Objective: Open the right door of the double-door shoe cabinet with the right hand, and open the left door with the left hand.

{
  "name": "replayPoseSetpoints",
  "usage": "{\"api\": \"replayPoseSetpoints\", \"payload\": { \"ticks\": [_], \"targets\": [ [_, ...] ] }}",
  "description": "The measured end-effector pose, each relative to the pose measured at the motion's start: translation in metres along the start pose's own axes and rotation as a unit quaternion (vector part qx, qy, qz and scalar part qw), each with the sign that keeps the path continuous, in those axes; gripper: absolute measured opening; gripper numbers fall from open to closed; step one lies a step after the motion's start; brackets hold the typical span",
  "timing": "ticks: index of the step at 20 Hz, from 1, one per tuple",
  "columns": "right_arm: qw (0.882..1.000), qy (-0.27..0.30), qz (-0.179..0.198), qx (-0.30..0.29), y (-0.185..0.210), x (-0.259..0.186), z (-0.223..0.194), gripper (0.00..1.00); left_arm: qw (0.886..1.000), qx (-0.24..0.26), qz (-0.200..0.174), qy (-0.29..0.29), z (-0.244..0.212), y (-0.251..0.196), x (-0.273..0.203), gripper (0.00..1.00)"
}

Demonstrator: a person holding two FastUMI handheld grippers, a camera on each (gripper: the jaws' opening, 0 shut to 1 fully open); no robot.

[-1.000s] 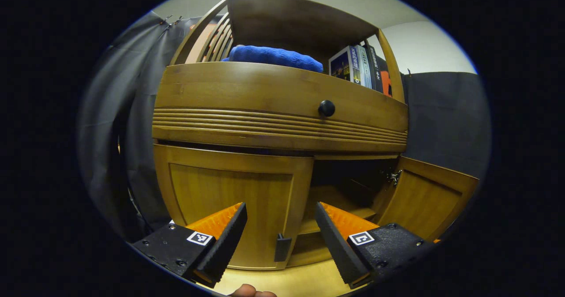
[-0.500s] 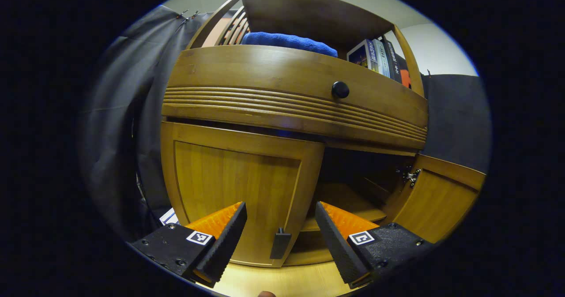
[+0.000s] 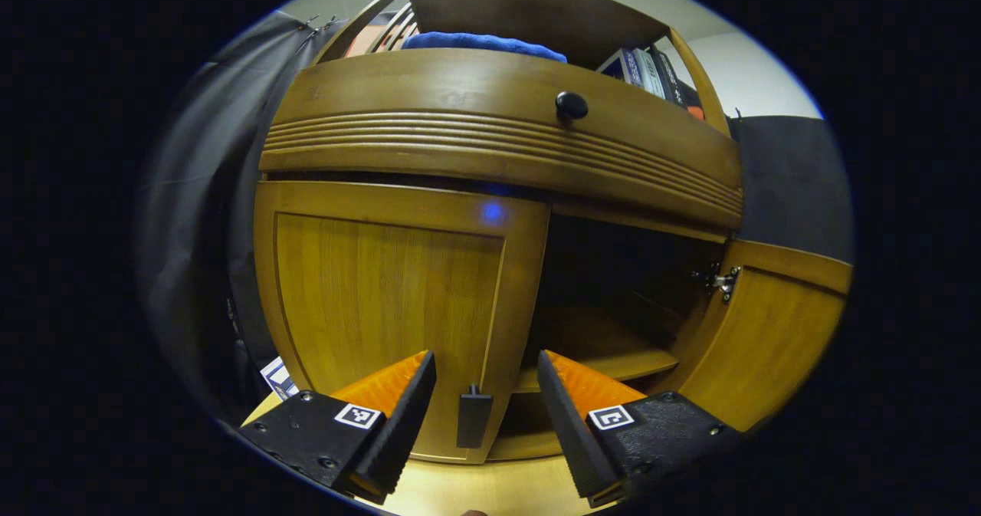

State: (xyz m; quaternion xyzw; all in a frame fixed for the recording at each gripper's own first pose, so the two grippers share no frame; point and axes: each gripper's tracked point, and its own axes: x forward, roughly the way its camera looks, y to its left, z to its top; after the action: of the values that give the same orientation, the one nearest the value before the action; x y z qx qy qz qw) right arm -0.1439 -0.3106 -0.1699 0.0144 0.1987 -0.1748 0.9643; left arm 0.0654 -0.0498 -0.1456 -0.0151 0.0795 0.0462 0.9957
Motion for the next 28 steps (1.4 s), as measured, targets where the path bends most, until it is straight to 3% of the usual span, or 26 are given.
{"api": "replayPoseSetpoints", "payload": {
  "ticks": [2, 3, 8, 10, 14, 17, 20, 28],
  "targets": [
    [1.0, -0.012, -0.008, 0.001, -0.009, -0.004, 0.012, 0.03, 1.0, -0.001, 0.0, 0.004, -0.011, -0.003, 0.005, 0.83],
    [1.0, -0.017, -0.013, 0.001, -0.014, -0.005, 0.017, 0.03, 1.0, 0.0, 0.001, 0.009, -0.017, -0.003, 0.01, 0.76],
    [0.998, -0.035, -0.044, -0.01, -0.035, -0.009, 0.037, 0.03, 0.999, 0.0, 0.023, 0.03, -0.046, 0.001, 0.03, 0.75],
    [0.998, -0.037, -0.049, -0.009, -0.039, -0.009, 0.041, 0.03, 0.999, -0.002, 0.029, 0.04, -0.056, 0.001, 0.037, 0.67],
    [0.998, -0.033, -0.053, -0.007, -0.039, -0.006, 0.039, 0.04, 0.998, 0.004, 0.041, 0.048, -0.062, 0.009, 0.043, 0.41],
    [0.998, -0.03, -0.05, -0.004, -0.039, -0.005, 0.036, 0.03, 0.998, 0.01, 0.046, 0.04, -0.061, 0.01, 0.041, 0.34],
    [0.998, -0.031, -0.046, -0.002, -0.038, -0.005, 0.035, 0.0, 0.998, 0.006, 0.048, 0.04, -0.062, 0.011, 0.04, 0.35],
    [0.999, -0.03, -0.019, 0.005, -0.033, -0.008, 0.035, 0.03, 0.998, -0.006, 0.044, 0.036, -0.064, 0.016, 0.004, 0.34]
  ]
}}
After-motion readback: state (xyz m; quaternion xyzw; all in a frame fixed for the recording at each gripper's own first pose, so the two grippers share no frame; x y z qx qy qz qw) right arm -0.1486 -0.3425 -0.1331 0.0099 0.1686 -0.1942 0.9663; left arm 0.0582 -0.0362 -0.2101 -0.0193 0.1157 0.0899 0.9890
